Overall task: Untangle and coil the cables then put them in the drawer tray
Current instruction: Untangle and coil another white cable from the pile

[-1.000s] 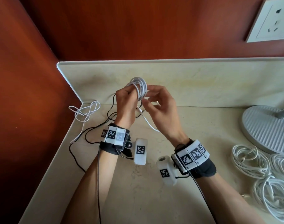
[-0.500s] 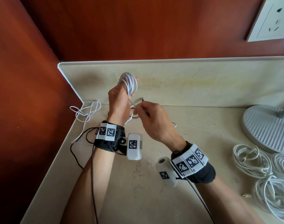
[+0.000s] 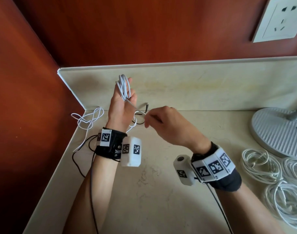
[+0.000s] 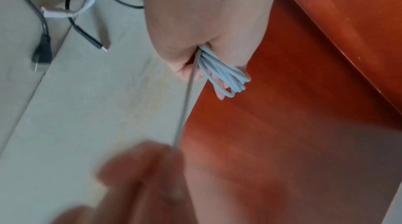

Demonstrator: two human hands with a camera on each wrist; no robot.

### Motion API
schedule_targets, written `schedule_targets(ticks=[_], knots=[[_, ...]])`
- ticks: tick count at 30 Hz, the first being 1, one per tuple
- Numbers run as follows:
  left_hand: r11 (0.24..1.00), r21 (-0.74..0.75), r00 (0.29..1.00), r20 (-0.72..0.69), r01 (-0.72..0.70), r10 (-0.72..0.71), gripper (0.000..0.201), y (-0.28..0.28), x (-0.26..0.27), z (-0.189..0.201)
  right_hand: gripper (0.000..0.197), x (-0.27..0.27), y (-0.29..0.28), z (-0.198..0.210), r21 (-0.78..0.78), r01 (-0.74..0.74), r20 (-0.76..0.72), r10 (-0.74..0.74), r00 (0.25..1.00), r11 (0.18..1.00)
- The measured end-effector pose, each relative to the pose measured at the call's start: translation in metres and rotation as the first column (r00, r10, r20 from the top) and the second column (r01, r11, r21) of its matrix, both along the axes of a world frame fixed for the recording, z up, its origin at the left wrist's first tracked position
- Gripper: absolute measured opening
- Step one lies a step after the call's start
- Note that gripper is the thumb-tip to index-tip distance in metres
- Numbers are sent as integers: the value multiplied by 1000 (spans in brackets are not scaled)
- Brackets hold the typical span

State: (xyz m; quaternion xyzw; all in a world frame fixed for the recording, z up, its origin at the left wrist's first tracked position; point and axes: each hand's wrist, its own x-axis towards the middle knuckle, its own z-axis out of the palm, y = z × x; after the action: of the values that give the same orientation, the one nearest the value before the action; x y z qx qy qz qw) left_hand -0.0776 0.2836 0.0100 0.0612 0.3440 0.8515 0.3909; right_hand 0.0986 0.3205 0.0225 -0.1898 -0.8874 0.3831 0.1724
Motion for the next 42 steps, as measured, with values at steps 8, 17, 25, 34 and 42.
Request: schedule_targets(ticks=[8,17,25,34,42], knots=[[853,-518,486,-730,66,-481,43,-9,12,-13,32,18,27,18,226,221,-322,-141,936,949],[581,-582,-70,-738,570,-671,24,-20,11,-4,18,27,52,5,-215,-151,-418,49,907,965],[717,-238,341,-753,655,-562,24,-29,25,16,9,3,46,-13,-388,-172,-574,-91,814,906],[942,-257,394,-860,214,-324,30,-20,29,18,20,-19,33,-34,-383,91,-548,-306,779,919],[958,-242,280,-940,-152,-193,15,-14,27,15,27,-30,14,-45,-161,200,-409,-250,878,967]])
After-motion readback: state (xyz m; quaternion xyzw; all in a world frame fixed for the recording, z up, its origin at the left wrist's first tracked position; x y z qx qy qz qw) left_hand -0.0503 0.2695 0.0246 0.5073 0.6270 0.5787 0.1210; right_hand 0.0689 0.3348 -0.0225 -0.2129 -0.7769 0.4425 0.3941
